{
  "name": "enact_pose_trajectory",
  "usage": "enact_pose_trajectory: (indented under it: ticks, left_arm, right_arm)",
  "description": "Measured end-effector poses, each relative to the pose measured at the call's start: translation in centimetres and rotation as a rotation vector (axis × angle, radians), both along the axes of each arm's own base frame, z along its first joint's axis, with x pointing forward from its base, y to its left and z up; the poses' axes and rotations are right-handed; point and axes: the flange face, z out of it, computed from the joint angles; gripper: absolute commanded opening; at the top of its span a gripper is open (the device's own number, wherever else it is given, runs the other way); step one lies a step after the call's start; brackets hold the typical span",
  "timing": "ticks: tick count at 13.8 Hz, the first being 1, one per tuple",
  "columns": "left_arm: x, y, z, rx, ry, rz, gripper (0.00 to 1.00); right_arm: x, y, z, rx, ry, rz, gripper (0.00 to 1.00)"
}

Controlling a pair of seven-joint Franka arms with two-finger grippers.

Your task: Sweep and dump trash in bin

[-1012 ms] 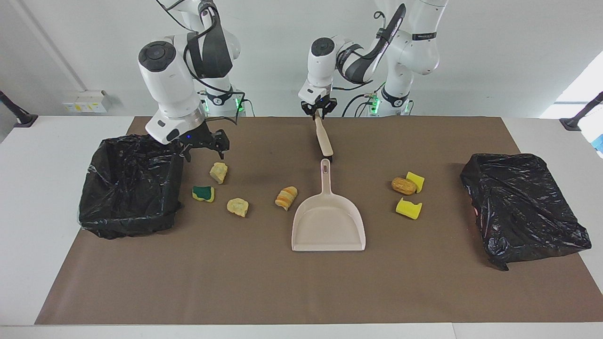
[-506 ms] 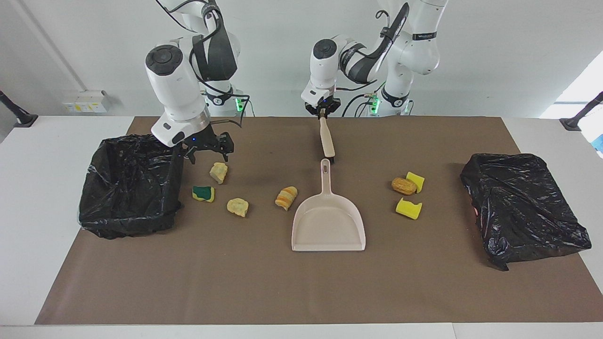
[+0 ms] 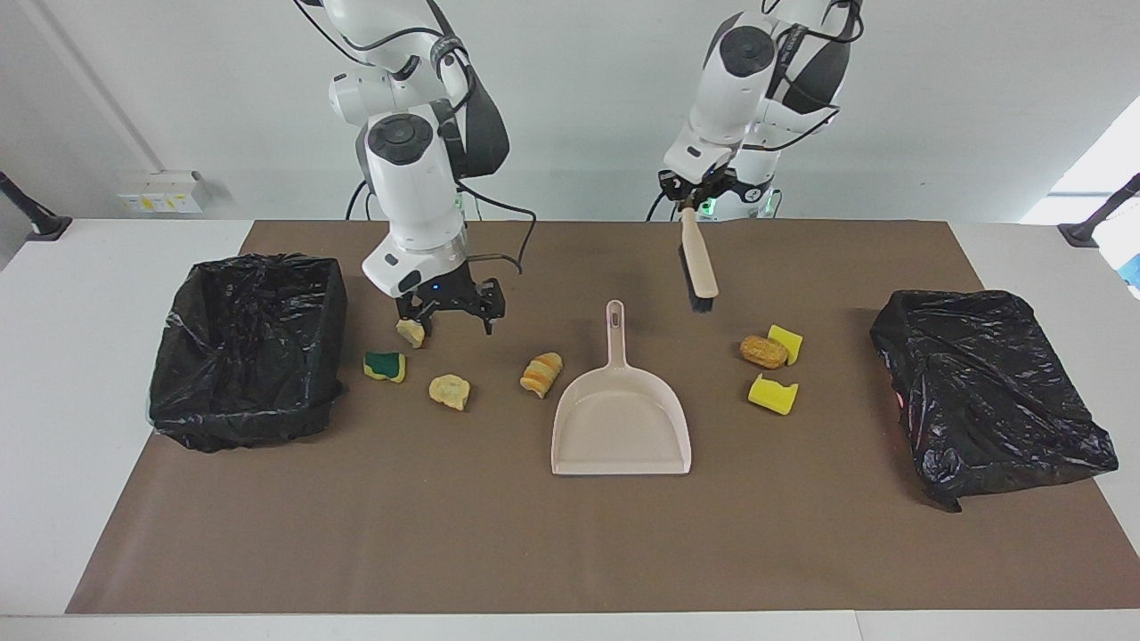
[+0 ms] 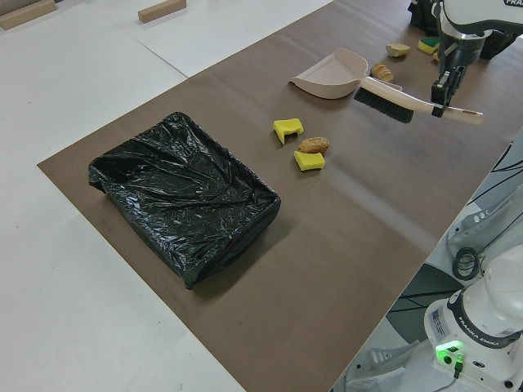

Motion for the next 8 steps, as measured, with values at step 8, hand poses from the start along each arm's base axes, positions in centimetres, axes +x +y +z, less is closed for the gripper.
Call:
enact_pose_trajectory:
  ticks: [8]
  left_arm:
    - [10.0, 21.3, -0.7, -0.013, -0.062, 0.027, 0.00]
  right_arm:
    - [-3.2, 18.7, -8.5, 0.032, -0.030, -0.120, 1.00]
